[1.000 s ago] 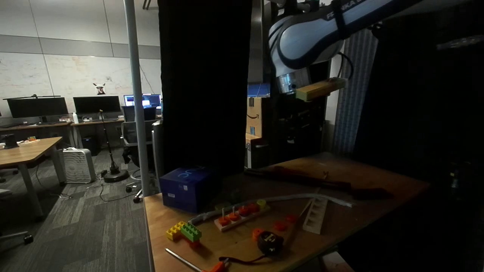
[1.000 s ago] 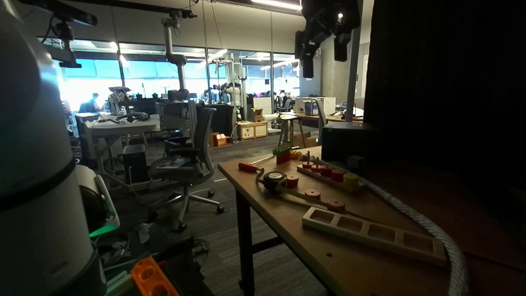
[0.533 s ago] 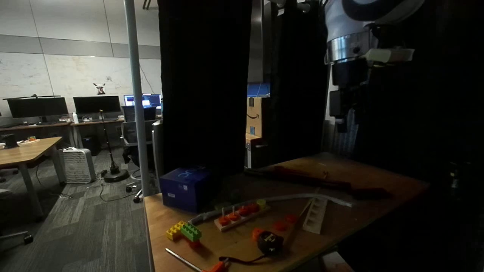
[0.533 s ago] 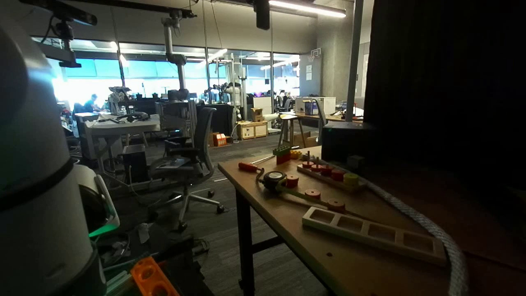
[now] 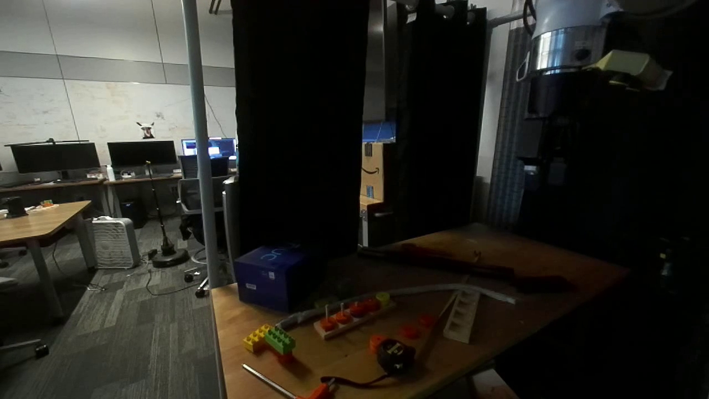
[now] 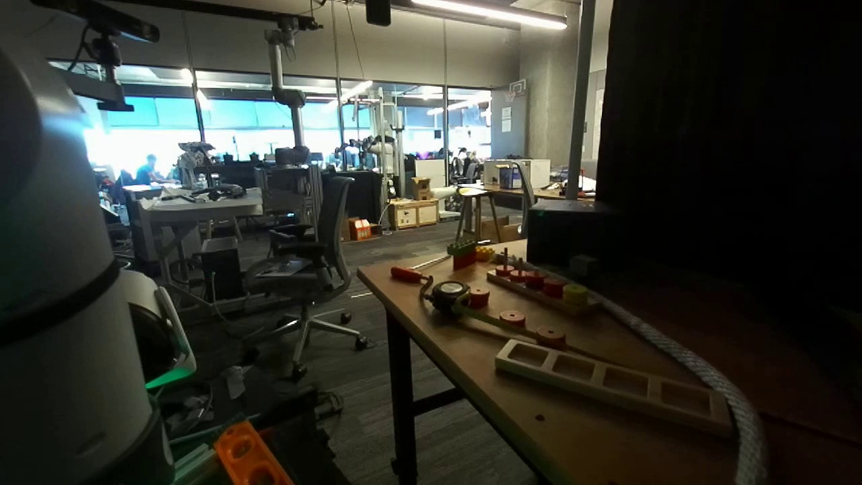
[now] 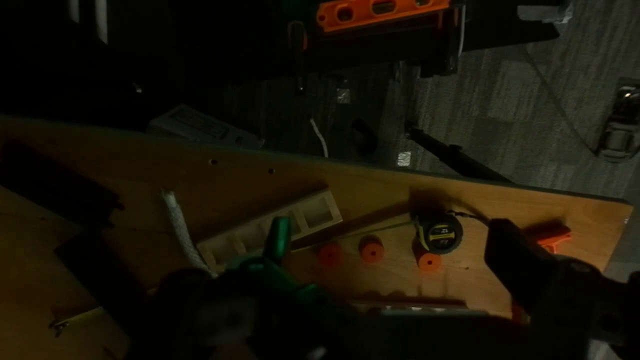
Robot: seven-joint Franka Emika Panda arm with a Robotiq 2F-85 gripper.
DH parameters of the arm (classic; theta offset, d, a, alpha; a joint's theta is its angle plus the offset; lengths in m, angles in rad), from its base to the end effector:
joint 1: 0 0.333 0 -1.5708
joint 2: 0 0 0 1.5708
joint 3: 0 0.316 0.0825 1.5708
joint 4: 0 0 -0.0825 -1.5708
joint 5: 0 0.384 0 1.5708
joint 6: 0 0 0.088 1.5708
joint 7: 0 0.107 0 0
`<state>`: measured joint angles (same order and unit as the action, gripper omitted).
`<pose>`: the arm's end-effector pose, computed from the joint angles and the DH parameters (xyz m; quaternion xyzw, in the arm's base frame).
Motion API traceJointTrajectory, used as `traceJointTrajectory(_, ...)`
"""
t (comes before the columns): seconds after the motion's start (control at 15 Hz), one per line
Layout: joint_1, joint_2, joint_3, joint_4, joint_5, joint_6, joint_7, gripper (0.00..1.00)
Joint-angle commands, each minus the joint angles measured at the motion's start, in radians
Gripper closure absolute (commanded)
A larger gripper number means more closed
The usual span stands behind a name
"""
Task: Move the object forward near the blue box
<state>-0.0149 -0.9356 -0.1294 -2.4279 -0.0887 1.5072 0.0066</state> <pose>0.2570 -0.0608 0.5905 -0.9986 0.0526 -0.0056 0.0076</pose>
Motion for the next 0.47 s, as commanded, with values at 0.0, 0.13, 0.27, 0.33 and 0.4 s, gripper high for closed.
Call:
traceJointTrajectory(0.0,-0.025,-0.008,0.009,-0.008,0.017,0.001,-0.014,0.0)
traceJointTrajectory(0.13,-0.029,-0.021,0.005,-0.021,0.024,0.004,-0.014,0.0)
traceJointTrajectory(0.27,-0.03,-0.023,0.005,-0.025,0.025,0.006,-0.014,0.0)
traceJointTrajectory(0.33,-0.03,-0.023,0.005,-0.025,0.026,0.007,-0.014,0.0)
traceJointTrajectory(0.4,-0.03,-0.023,0.005,-0.026,0.026,0.007,-0.014,0.0)
